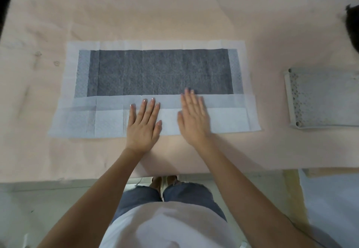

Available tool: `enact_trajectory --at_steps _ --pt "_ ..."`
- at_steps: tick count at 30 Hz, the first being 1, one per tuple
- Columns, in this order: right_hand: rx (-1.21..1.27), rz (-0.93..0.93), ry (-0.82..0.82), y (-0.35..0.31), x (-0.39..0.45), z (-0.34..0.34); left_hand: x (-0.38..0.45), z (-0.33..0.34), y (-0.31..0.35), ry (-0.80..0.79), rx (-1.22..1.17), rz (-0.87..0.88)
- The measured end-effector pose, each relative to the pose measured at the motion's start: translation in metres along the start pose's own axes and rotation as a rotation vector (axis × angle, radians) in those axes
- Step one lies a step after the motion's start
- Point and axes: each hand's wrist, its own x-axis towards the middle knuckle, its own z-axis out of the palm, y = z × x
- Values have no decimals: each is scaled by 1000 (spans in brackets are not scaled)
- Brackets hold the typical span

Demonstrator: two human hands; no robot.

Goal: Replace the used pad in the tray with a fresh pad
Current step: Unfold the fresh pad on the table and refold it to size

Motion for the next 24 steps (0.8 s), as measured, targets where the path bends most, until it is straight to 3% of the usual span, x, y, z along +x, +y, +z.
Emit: enact_trajectory --at_steps 4,12,16,21,24 --pt "-86 -54 -81 -49 11 23 0 1 -3 -5 -40 26" --pt "-155 -60 -155 -54 11 33 -2 -3 -1 30 -133 5" --pt "-141 -41 -121 -51 11 36 7 -16 -1 131 -391 -217" --pt "-195 -69 -129 -50 12 41 11 -6 -17 83 -159 -68" --pt "-217 -59 -105 -51 11 42 8 1 -19 69 -123 -79"
